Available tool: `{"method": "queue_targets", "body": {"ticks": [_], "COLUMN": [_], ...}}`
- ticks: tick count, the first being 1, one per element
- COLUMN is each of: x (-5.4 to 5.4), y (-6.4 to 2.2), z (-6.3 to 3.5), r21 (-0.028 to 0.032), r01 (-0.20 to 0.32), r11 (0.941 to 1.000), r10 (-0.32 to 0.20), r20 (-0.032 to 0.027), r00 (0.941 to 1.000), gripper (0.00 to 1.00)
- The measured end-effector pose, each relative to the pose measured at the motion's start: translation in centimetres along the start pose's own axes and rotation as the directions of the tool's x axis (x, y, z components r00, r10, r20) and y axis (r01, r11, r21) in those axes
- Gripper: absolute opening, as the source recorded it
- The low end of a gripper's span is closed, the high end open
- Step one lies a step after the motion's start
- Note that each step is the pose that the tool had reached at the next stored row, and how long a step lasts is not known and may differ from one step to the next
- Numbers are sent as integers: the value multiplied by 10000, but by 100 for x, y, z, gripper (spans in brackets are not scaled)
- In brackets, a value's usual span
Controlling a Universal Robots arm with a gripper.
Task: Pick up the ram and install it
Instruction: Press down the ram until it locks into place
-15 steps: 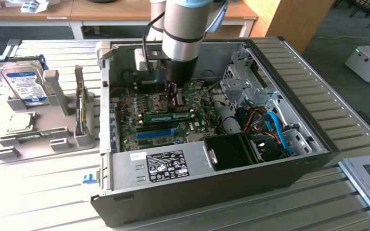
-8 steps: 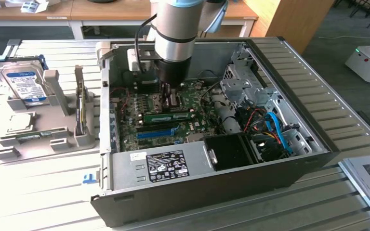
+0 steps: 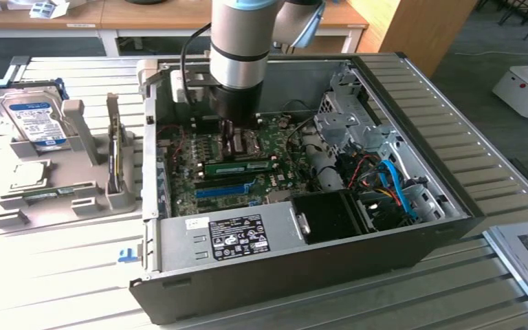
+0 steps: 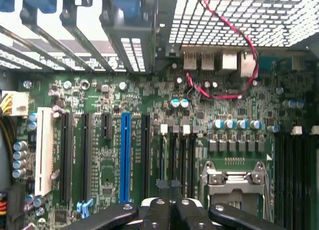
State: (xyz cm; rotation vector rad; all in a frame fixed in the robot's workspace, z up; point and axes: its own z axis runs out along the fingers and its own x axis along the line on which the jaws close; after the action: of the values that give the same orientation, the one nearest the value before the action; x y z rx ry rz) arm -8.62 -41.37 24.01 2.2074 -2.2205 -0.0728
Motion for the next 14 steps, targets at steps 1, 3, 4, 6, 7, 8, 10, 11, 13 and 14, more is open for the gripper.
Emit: {"method": "queue_targets", "body": {"ticks": [1, 3, 4, 6, 7, 8, 10, 11, 13, 14], "x": [0, 0, 0, 0, 0, 0, 0, 0, 0, 0], "y": [12, 17, 17, 18, 18, 18, 20, 24, 29, 30], "z": [1, 1, 1, 1, 1, 1, 1, 1, 1, 1], "r21": [0, 1, 1, 0, 0, 0, 1, 1, 1, 0], "r01": [0, 0, 1, 1, 1, 1, 0, -2, 0, 2], "r11": [10000, 10000, 10000, 10000, 10000, 10000, 10000, 10000, 10000, 10000], "r10": [0, 0, -1, -1, -1, -1, 0, 2, 0, -2], "r20": [0, 0, 0, 0, 0, 0, 0, 0, 0, 0], "r00": [10000, 10000, 10000, 10000, 10000, 10000, 10000, 10000, 10000, 10000], "gripper": [10, 10, 10, 10, 10, 10, 10, 10, 10, 10]}}
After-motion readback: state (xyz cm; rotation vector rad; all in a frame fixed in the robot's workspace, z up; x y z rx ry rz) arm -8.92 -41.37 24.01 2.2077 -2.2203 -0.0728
